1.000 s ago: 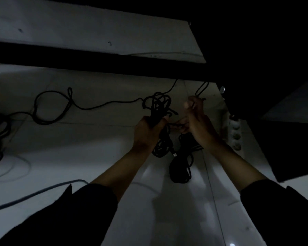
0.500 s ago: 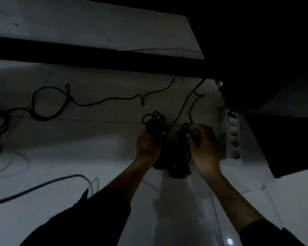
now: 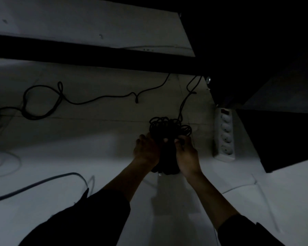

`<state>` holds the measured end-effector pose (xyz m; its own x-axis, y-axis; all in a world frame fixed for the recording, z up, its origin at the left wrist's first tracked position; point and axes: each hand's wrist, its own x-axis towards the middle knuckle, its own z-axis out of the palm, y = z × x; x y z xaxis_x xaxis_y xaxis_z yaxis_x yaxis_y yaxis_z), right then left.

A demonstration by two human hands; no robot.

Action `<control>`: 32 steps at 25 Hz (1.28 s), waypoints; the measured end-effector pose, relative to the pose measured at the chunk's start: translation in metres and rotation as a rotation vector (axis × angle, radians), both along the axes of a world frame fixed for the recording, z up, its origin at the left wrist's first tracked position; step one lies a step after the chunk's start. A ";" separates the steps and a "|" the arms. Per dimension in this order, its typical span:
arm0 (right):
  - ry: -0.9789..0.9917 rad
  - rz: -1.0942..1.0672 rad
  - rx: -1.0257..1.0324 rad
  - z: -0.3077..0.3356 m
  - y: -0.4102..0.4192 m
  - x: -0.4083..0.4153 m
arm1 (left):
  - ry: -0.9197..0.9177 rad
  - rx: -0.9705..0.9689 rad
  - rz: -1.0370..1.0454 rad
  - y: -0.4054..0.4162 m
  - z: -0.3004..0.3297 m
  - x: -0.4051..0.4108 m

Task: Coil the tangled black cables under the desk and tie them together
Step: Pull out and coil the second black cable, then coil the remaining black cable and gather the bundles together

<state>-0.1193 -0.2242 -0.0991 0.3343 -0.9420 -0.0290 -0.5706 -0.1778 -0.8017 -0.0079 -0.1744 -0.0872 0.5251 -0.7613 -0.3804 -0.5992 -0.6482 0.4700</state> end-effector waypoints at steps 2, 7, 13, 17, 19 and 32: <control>0.008 -0.008 0.015 -0.001 -0.001 -0.002 | 0.052 -0.056 0.067 0.004 0.004 0.001; 0.128 -0.004 -0.105 0.006 0.007 -0.003 | 0.159 -0.066 0.130 0.005 0.000 0.004; 0.133 -0.208 -0.138 0.015 0.015 -0.002 | 0.170 -0.067 0.136 0.010 0.010 0.013; 0.071 -0.220 -0.266 0.026 0.031 0.012 | 0.132 -0.081 0.149 0.022 0.023 0.019; 0.096 -0.184 -0.222 0.035 0.038 0.020 | 0.121 -0.081 0.169 0.029 0.030 0.026; 0.158 0.364 -0.133 0.126 0.116 0.110 | 0.036 -0.305 0.451 0.127 0.127 0.115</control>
